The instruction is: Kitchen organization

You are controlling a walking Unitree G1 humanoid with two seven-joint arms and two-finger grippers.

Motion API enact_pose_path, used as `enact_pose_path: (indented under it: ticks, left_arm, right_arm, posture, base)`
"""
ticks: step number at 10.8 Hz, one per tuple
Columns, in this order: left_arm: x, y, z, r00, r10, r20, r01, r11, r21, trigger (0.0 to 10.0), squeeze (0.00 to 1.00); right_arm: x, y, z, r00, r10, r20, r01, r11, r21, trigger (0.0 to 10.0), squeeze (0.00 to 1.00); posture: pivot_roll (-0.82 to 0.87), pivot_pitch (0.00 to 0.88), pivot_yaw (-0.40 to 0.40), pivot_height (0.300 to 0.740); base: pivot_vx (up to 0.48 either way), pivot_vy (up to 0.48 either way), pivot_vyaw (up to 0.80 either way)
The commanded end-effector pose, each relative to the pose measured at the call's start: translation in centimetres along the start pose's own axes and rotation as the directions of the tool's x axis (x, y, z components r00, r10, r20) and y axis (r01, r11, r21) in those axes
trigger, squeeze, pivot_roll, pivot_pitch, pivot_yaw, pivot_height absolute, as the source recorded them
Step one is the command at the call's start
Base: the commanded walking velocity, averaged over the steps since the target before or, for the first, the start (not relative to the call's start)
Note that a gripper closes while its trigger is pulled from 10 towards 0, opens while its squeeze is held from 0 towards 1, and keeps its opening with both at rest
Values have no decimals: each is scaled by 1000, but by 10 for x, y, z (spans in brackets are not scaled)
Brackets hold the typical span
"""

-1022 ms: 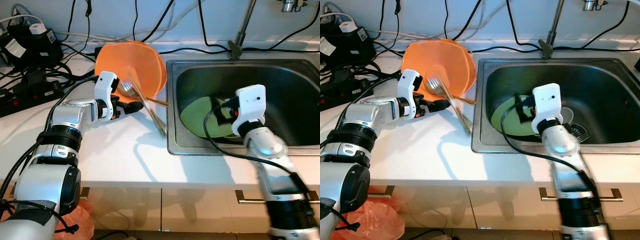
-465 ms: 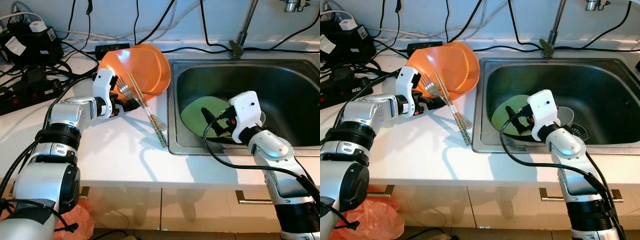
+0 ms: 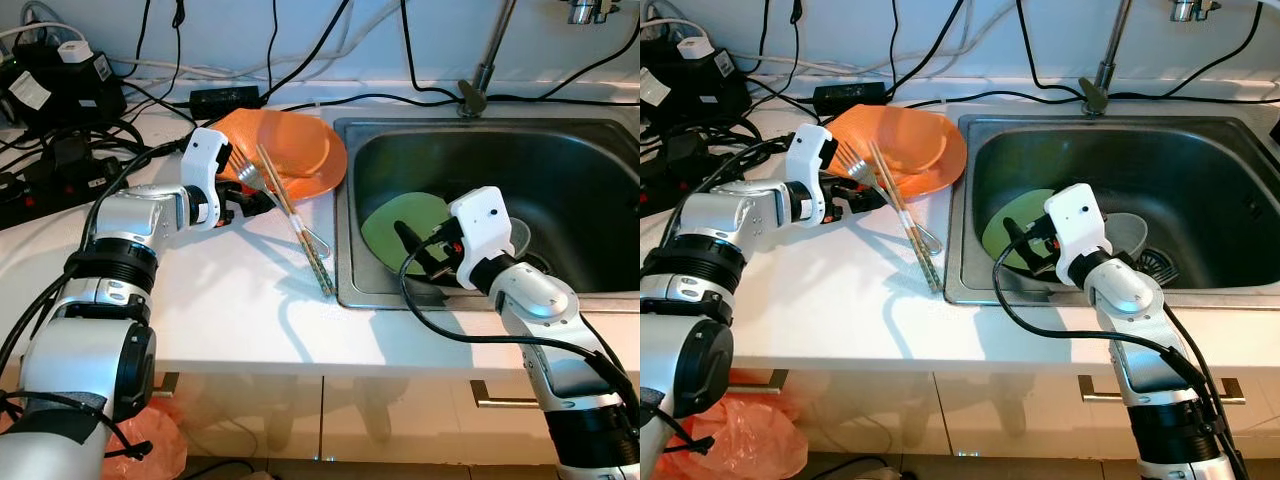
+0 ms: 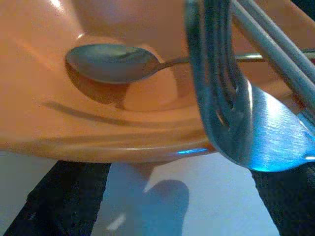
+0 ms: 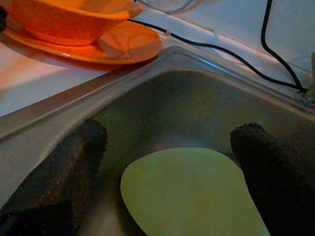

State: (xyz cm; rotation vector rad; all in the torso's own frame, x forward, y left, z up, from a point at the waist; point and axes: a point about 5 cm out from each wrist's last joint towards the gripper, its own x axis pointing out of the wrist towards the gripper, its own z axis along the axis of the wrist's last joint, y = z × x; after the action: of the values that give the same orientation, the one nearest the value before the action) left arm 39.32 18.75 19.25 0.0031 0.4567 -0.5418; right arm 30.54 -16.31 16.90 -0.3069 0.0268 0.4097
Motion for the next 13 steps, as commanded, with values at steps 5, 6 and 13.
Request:
enact_pose_path:
  ticks: [5, 6, 13]
  left_arm:
    - [-4, 5, -11, 994, 14, -111, -8, 998, 55, 10000, 0]
    - [-4, 6, -12, 993, 15, -116, -8, 998, 57, 10000, 0]
    - [-14, 1, -5, 988, -44, -150, 63, 991, 119, 10000, 0]
  right_arm:
    - [-1, 6, -1, 1000, 17, 2, -17, 1000, 4, 10000, 0]
    - [0, 6, -1, 999, 32, 0, -32, 999, 9, 10000, 0]
    - [0, 5, -2, 999, 39, -4, -39, 999, 5, 10000, 0]
  posture:
    - [82, 26, 46, 740]
    - [82, 25, 45, 740]
    - [93, 26, 44, 740]
  base:
    - [0, 0, 0]
    - [0, 0, 0]
    - [0, 0, 0]
